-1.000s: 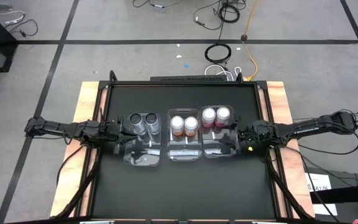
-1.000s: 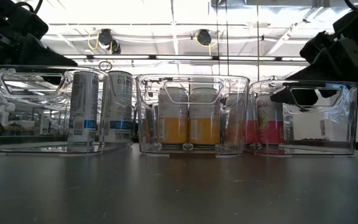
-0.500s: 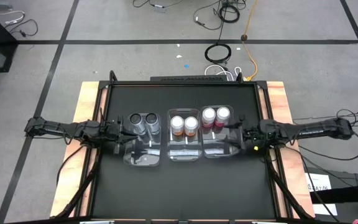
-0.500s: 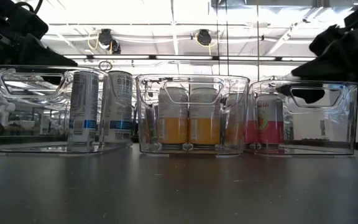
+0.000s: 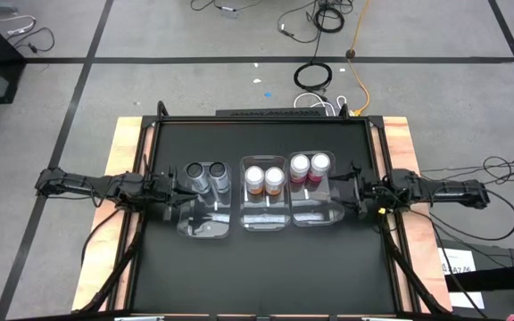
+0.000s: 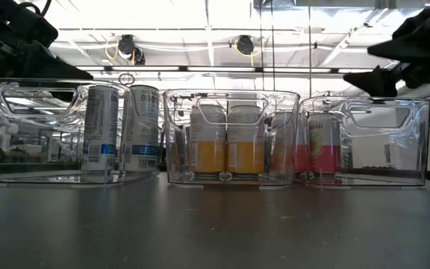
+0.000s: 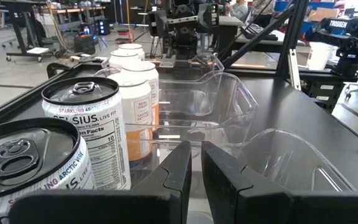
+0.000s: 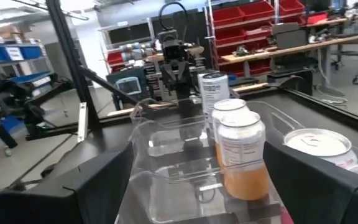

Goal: Sort soda cans
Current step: Return to Home Position

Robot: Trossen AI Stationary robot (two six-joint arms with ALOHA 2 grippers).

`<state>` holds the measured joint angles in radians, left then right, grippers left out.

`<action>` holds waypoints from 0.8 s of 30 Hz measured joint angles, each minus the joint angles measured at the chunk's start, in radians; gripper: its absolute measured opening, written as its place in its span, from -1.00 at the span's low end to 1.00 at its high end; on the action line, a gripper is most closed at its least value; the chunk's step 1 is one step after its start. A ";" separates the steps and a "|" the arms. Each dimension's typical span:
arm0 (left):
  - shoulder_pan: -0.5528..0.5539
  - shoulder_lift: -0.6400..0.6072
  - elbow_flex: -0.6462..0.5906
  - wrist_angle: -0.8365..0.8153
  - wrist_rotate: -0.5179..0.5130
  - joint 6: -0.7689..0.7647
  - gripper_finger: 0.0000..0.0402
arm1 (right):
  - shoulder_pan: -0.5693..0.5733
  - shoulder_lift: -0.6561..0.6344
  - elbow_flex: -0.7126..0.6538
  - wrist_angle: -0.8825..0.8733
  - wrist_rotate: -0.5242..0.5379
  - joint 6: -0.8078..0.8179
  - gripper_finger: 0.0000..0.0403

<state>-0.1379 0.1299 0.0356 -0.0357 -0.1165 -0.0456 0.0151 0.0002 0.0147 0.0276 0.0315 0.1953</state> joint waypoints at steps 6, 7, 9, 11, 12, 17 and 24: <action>0.000 0.000 0.000 0.000 0.000 0.000 -0.75 | 0.000 0.002 0.000 0.000 0.021 -0.036 0.75; 0.000 0.000 0.000 -0.001 0.000 0.000 -0.75 | 0.000 0.002 0.000 -0.001 0.019 -0.059 0.75; 0.000 0.000 0.000 0.000 0.000 0.000 -0.75 | 0.000 0.002 0.000 -0.001 0.018 -0.091 0.75; 0.000 0.000 0.000 0.000 0.000 0.000 -0.75 | 0.000 0.002 0.000 -0.001 0.018 -0.100 0.75; 0.000 0.000 0.000 0.000 0.000 0.000 -0.75 | 0.000 0.002 0.000 -0.001 0.018 -0.102 0.75; 0.000 0.000 0.000 0.000 0.000 0.000 -0.75 | 0.000 0.003 0.000 -0.001 0.018 -0.103 0.75; 0.000 0.000 0.000 0.000 0.000 0.000 -0.75 | 0.000 0.003 0.000 -0.001 0.018 -0.103 0.75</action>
<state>-0.1379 0.1299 0.0353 -0.0360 -0.1166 -0.0456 0.0151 0.0029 0.0147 0.0265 0.0498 0.0925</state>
